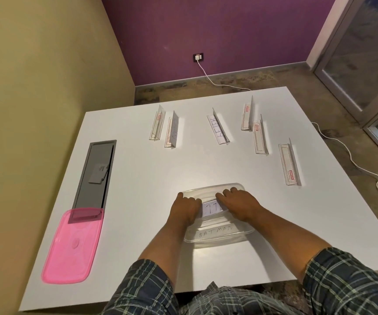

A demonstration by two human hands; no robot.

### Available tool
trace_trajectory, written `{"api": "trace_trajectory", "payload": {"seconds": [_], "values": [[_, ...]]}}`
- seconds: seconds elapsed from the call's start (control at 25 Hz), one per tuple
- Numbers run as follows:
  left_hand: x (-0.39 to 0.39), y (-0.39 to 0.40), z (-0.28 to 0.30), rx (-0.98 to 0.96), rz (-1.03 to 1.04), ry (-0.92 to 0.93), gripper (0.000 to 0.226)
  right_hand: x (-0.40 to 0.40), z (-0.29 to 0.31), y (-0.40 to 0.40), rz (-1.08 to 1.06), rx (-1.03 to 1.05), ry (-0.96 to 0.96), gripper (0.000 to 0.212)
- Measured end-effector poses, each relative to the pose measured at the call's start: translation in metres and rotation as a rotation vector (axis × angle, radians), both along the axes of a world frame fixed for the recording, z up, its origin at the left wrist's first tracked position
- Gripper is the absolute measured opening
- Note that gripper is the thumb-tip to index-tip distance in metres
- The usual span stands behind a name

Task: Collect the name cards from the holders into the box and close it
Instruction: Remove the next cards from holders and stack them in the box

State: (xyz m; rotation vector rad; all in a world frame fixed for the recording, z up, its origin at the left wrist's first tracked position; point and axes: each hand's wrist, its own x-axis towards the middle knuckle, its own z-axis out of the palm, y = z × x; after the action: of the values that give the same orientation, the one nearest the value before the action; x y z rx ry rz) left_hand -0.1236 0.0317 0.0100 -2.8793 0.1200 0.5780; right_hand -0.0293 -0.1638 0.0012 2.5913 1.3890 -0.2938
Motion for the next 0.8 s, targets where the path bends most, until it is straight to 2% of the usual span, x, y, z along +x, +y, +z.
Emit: {"api": "trace_trajectory", "payload": {"seconds": [0.12, 0.44, 0.52, 0.6, 0.8], "values": [[0.001, 0.001, -0.003, 0.015, -0.022, 0.001, 0.027, 0.001, -0.002, 0.001, -0.024, -0.037, 0.065, 0.047], [0.005, 0.0, -0.009, -0.044, -0.021, 0.018, 0.026, 0.006, -0.014, 0.005, -0.013, -0.111, 0.057, 0.036], [0.005, -0.001, -0.011, -0.057, -0.003, 0.028, 0.027, 0.007, -0.015, 0.003, 0.012, -0.079, 0.011, 0.032], [0.005, -0.001, -0.014, -0.079, 0.024, 0.038, 0.028, 0.01, -0.013, 0.004, 0.056, -0.192, -0.041, 0.025], [0.008, -0.005, -0.016, -0.142, 0.064, 0.059, 0.036, 0.018, -0.024, 0.003, 0.078, -0.228, -0.087, 0.031]]}}
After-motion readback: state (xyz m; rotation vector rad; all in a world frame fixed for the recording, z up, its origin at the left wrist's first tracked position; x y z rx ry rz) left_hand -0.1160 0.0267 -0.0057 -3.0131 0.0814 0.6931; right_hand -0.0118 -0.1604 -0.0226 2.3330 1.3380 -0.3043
